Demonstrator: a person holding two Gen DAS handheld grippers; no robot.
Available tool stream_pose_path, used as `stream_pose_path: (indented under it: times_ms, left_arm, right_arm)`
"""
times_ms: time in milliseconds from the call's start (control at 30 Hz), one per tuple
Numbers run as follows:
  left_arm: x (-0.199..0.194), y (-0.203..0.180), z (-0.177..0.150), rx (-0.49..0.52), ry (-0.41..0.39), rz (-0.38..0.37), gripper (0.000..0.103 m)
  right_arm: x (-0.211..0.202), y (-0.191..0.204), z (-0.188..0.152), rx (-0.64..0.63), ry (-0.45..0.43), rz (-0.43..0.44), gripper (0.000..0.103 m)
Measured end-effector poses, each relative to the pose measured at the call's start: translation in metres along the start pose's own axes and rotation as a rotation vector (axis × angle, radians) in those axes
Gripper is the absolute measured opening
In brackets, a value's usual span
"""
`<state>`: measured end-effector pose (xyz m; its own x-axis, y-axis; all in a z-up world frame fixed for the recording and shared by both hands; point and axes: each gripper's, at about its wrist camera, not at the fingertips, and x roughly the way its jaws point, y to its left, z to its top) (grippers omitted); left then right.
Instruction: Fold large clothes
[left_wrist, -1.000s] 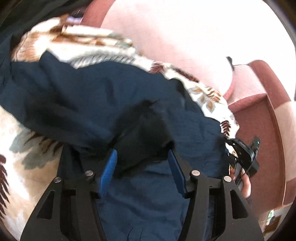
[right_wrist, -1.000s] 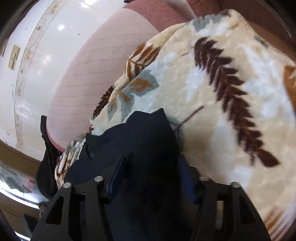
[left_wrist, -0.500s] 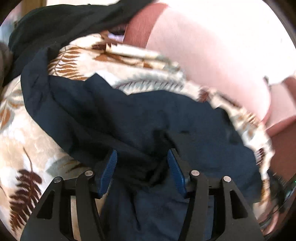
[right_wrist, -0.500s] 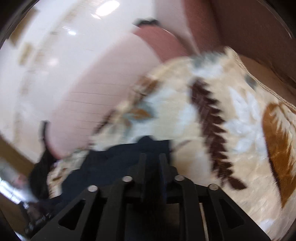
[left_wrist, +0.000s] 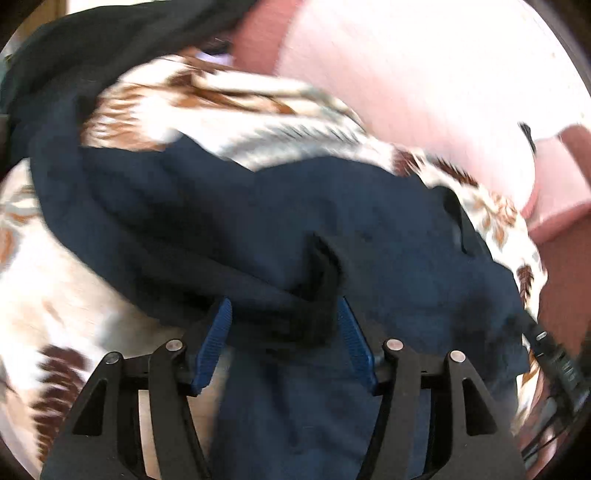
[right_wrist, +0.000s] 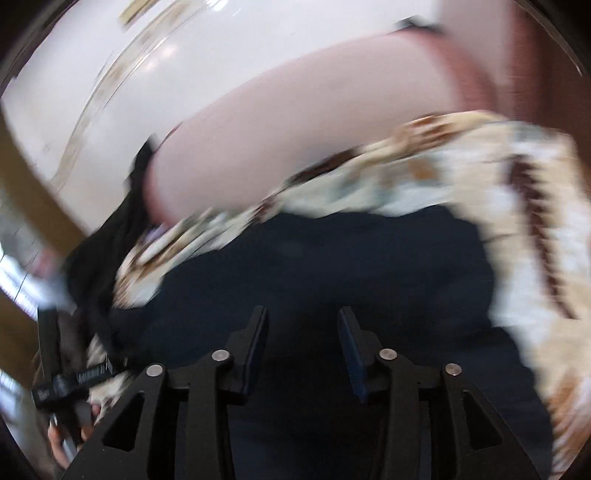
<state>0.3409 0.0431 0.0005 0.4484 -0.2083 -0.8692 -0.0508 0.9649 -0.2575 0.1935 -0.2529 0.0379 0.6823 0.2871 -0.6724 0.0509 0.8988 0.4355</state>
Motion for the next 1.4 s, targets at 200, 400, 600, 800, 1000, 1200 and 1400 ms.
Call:
stream_pose_path:
  times_ms: [200,400,600,800,1000,1200,1400]
  left_arm:
    - [-0.024,0.099,0.037,-0.12,-0.024,0.155,0.066]
    - [-0.036,0.166,0.098,-0.162,-0.031,0.346,0.067]
    - [-0.014,0.161,0.147,-0.109,0.012,0.457,0.076]
    - [0.023,0.16,0.15,-0.088,0.062,0.541,0.076]
    - [0.033,0.187,0.129,-0.186,0.12,0.408,0.008]
    - [-0.003,0.177,0.106,-0.128,0.009,0.383,0.003]
    - [-0.039,0.14,0.087,-0.078,-0.069,0.32,0.003]
  right_arm:
    - [0.076,0.074,-0.025,-0.055,0.149,0.081,0.041]
    - [0.114,0.1,-0.062,-0.106,0.13,0.062,0.046]
    - [0.107,0.095,-0.066,-0.126,0.12,0.086,0.049]
    - [0.113,0.099,-0.064,-0.129,0.1,0.104,0.049]
    - [0.11,0.098,-0.064,-0.139,0.103,0.094,0.049]
    - [0.108,0.108,-0.062,-0.165,0.119,0.046,0.049]
    - [0.094,0.106,-0.064,-0.171,0.13,0.011,0.049]
